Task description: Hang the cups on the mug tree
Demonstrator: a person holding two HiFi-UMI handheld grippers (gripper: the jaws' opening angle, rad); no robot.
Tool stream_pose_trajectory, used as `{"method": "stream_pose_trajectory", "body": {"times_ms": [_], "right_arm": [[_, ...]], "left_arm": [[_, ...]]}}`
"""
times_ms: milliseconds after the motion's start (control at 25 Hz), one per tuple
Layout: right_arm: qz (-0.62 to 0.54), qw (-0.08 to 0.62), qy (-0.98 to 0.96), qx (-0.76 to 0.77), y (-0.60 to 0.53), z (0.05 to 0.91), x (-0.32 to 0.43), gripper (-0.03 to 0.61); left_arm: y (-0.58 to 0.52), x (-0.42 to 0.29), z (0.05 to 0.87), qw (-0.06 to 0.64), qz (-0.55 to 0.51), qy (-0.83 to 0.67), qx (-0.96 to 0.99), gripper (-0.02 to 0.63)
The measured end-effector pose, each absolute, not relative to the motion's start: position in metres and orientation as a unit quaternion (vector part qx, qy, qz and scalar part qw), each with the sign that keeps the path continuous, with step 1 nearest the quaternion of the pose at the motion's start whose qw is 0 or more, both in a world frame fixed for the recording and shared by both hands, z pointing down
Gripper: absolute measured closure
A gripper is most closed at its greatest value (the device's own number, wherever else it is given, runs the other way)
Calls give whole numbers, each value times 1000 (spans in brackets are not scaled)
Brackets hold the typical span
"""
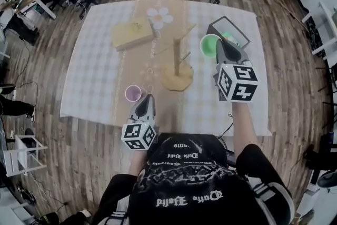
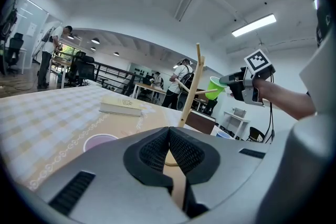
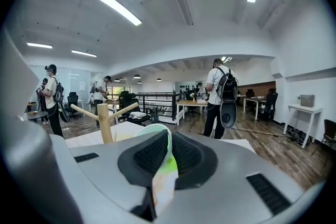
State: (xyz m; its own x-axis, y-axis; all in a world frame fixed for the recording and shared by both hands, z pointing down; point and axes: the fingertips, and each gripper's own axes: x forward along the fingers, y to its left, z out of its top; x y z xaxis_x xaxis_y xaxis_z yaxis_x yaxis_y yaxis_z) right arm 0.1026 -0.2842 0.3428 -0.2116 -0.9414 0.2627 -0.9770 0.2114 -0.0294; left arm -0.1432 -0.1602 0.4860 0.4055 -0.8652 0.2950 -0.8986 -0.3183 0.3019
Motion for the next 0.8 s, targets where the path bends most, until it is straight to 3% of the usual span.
{"method": "stream_pose_trajectory", "body": {"times_ms": [800], "right_arm": [[-46, 126, -788, 601, -311, 296, 58, 543]], "left_arm": [[-147, -159, 501, 237, 52, -561, 791, 594]]}}
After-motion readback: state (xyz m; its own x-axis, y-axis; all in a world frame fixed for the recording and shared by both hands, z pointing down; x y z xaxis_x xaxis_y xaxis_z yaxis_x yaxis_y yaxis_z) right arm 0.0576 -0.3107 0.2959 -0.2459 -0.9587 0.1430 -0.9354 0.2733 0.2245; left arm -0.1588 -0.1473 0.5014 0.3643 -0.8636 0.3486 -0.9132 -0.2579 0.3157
